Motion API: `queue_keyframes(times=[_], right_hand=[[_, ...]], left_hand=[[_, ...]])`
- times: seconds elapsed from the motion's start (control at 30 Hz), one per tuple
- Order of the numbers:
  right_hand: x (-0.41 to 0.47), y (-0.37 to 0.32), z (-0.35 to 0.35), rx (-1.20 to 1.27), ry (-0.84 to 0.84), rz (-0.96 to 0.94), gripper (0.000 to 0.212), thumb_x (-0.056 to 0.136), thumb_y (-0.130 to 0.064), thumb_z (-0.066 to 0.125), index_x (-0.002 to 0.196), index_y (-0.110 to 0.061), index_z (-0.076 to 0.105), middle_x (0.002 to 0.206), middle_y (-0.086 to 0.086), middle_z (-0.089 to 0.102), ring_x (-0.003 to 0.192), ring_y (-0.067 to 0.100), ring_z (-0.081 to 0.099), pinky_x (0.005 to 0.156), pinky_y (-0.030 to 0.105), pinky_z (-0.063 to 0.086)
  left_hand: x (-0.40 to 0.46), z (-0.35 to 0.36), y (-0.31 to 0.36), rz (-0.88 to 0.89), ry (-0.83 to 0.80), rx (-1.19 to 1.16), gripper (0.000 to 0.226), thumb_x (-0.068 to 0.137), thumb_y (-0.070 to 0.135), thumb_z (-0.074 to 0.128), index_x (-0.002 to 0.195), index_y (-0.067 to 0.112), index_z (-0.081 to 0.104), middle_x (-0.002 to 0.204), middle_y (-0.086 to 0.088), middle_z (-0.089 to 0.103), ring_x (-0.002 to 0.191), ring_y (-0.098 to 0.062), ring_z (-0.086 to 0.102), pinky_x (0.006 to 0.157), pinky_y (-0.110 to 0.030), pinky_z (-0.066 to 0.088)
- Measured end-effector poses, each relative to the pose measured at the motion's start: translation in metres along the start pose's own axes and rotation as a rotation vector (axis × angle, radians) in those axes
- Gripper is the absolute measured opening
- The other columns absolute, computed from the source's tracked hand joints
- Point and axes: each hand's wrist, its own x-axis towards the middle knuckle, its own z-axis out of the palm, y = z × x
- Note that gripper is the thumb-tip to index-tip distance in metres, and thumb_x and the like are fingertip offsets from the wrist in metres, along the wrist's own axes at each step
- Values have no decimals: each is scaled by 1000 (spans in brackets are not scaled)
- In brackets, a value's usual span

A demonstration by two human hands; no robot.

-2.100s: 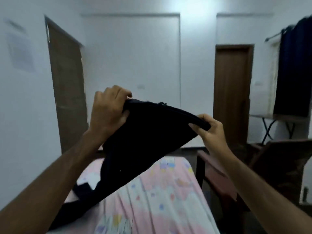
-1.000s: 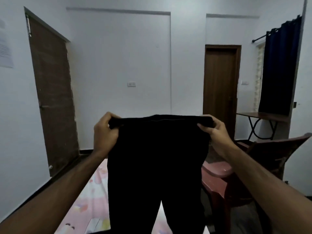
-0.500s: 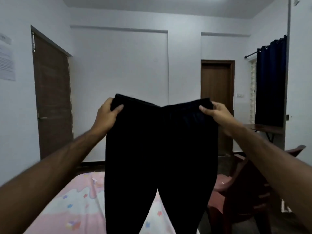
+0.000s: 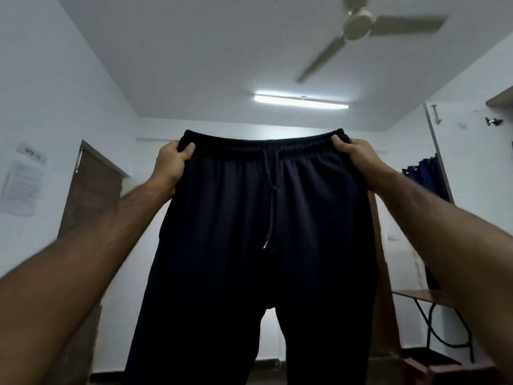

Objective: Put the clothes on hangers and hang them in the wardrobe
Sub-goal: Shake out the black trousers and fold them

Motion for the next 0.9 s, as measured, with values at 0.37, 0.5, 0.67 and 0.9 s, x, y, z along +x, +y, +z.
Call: queue_keyframes(times=[0.37,0.5,0.67,0.9], right_hand=[[42,-63,-20,119,-172,116,58,94,-55,62,124,-6,67,115,13,74,99,25,72,96,35,55],[30,-31,-7,-47,-12,239,49,95,-48,65,116,-5,67,104,11,76,78,22,72,71,29,56],[32,16,13,-241,163,299,43,92,-34,71,117,-1,62,112,14,70,92,27,69,77,35,57],[31,24,65,-181,122,294,34,88,-26,70,110,-2,60,114,17,66,99,33,67,83,44,60]], left_hand=[[49,-14,77,-99,-206,-49,14,93,23,68,92,9,70,89,-6,75,71,-15,72,61,-24,58],[23,-8,36,-231,-158,16,19,86,21,76,96,7,68,90,-5,73,76,-17,68,58,-22,56],[-3,17,-4,-358,-31,64,18,80,21,76,85,7,66,89,-9,67,76,-21,63,73,-33,53],[-17,76,8,-365,-57,29,22,82,27,64,87,5,65,83,-9,64,73,-23,61,70,-33,50]])
